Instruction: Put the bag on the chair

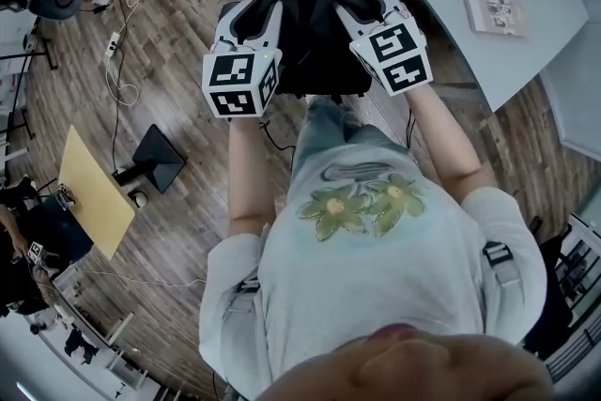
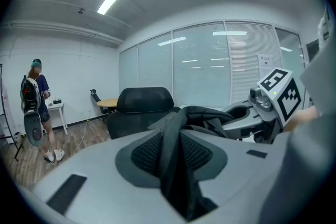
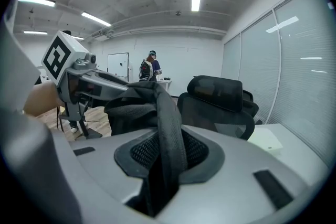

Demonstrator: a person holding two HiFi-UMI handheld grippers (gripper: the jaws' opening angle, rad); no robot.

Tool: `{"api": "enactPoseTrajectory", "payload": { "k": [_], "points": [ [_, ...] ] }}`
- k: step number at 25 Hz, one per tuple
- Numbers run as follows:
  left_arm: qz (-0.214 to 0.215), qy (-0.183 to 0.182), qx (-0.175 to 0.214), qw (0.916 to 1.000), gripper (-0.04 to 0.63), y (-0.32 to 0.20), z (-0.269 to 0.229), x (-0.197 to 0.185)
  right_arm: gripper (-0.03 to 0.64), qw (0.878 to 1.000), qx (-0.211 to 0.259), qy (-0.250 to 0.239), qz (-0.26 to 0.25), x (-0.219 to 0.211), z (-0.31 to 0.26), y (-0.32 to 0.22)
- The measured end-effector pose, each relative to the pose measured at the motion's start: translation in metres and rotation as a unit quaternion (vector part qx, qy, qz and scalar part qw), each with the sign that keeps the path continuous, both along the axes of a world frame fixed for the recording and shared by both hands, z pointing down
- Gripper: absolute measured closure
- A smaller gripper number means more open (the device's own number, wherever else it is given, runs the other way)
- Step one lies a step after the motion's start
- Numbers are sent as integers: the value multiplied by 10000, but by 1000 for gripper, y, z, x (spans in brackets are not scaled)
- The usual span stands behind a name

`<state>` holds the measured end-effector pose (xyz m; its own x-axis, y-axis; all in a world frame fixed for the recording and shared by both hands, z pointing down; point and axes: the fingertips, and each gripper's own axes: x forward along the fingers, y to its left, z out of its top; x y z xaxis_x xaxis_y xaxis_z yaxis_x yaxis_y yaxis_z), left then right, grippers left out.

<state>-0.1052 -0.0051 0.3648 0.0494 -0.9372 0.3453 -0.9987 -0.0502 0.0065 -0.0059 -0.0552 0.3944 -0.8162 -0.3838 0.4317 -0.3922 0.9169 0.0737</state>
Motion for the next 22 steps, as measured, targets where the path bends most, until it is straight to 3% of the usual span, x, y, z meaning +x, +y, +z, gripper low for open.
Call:
{"api": "enactPoseTrajectory", "payload": {
  "k": [22],
  "points": [
    [841, 117, -151, 9963, 474, -112, 18, -40, 518, 9971, -106, 127, 740, -31, 18, -96]
  ]
}}
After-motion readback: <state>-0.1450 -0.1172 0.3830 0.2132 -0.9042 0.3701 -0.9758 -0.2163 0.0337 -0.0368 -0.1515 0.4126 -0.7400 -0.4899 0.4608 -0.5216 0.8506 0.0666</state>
